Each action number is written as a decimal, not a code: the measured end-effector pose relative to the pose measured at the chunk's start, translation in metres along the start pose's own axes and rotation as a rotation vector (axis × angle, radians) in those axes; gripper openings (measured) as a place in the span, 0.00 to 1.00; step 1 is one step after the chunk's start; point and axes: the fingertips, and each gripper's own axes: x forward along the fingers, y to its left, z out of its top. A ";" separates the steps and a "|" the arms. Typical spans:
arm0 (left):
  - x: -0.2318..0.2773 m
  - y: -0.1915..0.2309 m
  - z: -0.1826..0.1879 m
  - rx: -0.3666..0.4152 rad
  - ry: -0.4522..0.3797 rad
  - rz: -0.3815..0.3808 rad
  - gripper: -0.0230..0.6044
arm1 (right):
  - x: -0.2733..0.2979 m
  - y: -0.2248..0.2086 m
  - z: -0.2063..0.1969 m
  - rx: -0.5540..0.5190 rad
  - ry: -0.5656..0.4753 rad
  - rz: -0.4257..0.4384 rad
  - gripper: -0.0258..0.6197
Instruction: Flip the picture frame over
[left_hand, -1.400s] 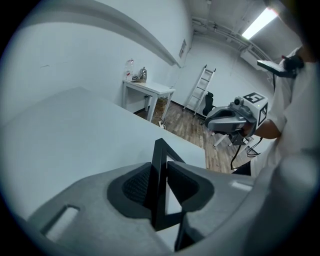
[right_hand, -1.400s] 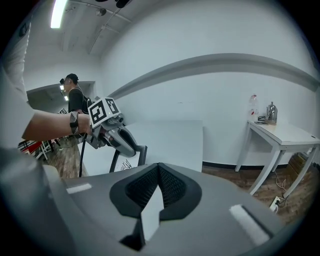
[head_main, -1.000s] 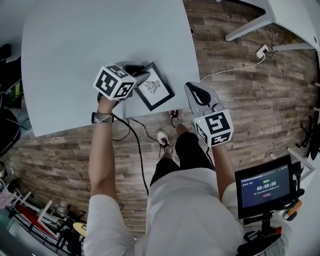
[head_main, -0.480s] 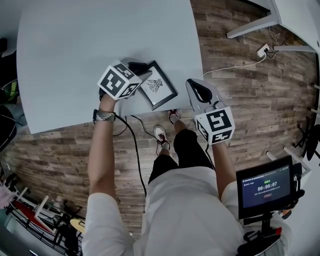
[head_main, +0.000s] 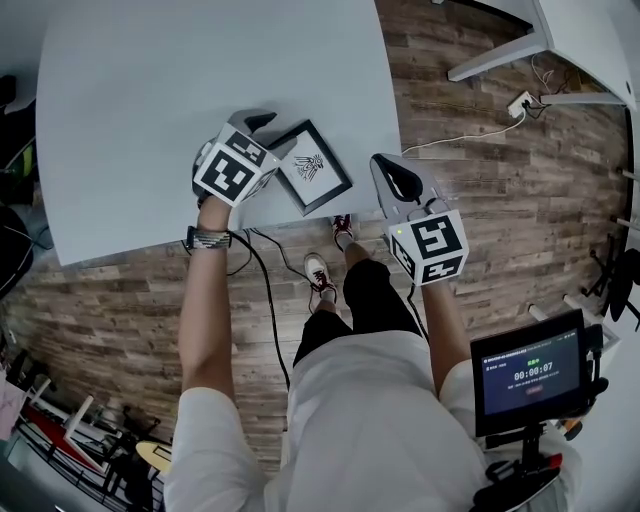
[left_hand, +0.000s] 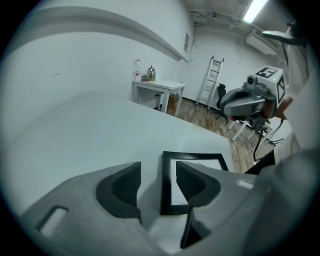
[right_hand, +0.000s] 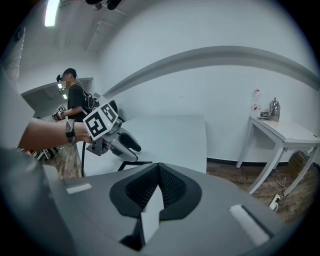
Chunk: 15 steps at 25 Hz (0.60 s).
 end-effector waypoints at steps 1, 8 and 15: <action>-0.003 0.004 0.003 -0.006 -0.021 0.028 0.38 | 0.000 -0.001 0.002 -0.003 -0.003 -0.002 0.04; -0.032 0.006 0.012 -0.089 -0.140 0.210 0.38 | 0.004 -0.008 0.014 -0.009 -0.033 -0.021 0.04; -0.106 -0.049 0.016 -0.197 -0.279 0.264 0.31 | -0.042 0.035 0.056 -0.039 -0.110 -0.007 0.04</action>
